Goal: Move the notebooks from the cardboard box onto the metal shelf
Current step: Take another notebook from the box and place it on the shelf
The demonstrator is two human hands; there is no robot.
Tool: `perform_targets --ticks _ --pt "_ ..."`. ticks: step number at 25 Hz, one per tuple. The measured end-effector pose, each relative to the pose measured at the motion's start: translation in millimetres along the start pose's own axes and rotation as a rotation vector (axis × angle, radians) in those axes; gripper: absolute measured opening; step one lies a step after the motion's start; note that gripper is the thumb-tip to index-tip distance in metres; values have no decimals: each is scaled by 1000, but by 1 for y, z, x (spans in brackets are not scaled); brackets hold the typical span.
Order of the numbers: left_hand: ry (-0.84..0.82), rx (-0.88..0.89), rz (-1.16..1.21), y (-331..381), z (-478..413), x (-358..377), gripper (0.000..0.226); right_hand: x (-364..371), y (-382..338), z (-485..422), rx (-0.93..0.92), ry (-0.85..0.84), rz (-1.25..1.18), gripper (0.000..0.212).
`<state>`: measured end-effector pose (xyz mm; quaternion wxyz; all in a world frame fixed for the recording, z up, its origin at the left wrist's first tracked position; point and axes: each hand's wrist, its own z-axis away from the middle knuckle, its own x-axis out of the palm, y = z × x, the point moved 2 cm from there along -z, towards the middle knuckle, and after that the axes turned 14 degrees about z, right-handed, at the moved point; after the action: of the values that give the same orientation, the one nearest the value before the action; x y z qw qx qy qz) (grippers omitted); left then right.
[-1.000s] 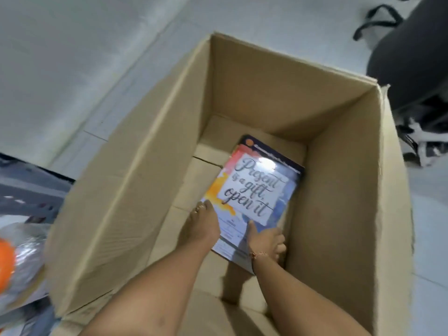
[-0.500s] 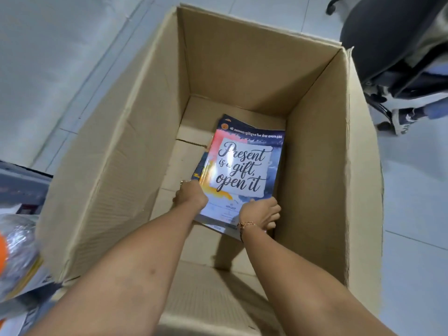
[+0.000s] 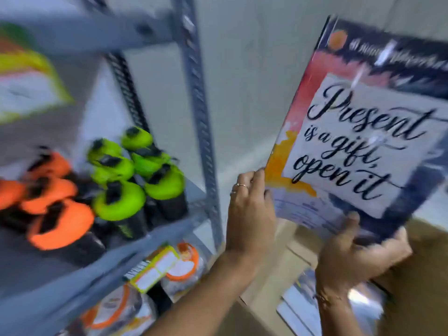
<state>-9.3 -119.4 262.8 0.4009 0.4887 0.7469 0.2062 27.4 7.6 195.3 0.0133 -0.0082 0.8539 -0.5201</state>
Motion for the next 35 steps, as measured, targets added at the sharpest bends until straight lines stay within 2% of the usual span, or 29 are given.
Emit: perform_targets --ticks 3,5,7,9,12,14,17,19,21,22,24,25,26,27,29,31,33,35 --pt "406 318 -69 52 -32 -144 37 18 -138 26 -176 -25 -304 54" --pt "569 363 -164 80 -42 -216 38 20 -211 42 -273 -64 -431 59" --pt "687 302 -352 99 -49 -289 38 23 -279 60 -373 -151 -529 57" --pt "705 149 -514 106 -61 -341 29 34 -337 71 -460 -337 -524 56" --pt "659 -115 -647 99 -92 -388 19 70 -401 82 -602 -731 -411 46" --pt "556 -305 -744 82 -108 -395 18 94 -416 88 -667 -944 -252 32" --pt "382 -557 -739 55 -116 -393 25 114 -408 91 -734 -1097 37 24" --pt "357 -626 -753 51 -118 -390 29 118 -401 87 -761 -1080 96 22" --pt "402 -522 -890 58 -119 -377 26 115 -393 80 -768 -985 -43 23" --pt "447 -390 -961 61 -123 -360 22 114 -381 73 -754 -833 -201 23" --pt "525 39 -1033 69 -128 -307 19 99 -337 56 -698 -411 -514 23" --pt "489 245 -1015 70 -124 -265 19 93 -298 49 -671 -265 -575 22" --pt "374 401 -957 65 -120 -210 20 91 -243 41 -647 -184 -523 22" --pt "219 515 -859 58 -111 -159 22 90 -190 35 -601 -172 -420 22" --pt "-127 574 -600 38 -83 -51 28 87 -65 21 -385 -334 -82 20" --pt "-475 494 -405 3 -42 45 33 71 54 16 -87 -493 211 22" --pt "-839 295 -347 -46 9 127 30 46 149 19 193 -562 458 28" --pt "-1181 120 -407 -100 67 198 26 13 234 26 427 -589 736 32"
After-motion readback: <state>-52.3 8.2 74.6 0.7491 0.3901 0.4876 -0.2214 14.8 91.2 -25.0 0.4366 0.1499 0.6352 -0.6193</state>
